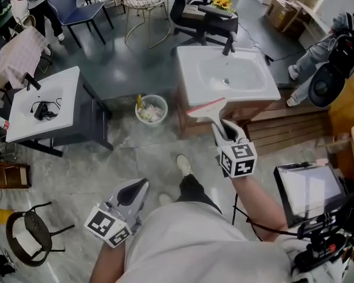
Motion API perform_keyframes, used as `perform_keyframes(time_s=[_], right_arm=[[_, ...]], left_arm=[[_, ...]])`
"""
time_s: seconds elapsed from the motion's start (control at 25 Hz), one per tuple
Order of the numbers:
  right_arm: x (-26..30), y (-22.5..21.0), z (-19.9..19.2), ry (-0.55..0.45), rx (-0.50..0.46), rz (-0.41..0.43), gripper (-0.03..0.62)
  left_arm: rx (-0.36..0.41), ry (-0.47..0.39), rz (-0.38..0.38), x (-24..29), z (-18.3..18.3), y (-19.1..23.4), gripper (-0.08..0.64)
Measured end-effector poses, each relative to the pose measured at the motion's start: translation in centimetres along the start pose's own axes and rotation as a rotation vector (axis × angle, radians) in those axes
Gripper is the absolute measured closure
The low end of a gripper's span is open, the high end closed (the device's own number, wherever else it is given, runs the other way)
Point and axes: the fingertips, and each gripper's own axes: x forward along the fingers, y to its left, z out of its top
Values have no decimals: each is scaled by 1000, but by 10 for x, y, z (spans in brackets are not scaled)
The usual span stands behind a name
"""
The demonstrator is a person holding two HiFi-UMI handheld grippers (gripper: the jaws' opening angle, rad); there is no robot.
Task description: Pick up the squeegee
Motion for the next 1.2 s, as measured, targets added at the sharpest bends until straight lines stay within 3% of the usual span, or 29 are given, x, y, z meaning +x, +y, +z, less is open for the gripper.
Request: perform_keyframes(time_s=[0.6,1.2], right_arm=[[-20,32,3,-6,-33,34,489],[-23,38,13,-17,-45,43,489]], left_arm=[[-4,-7,-12,-12,-5,-1,552],[3,7,-28,-7,-2,-1,552]])
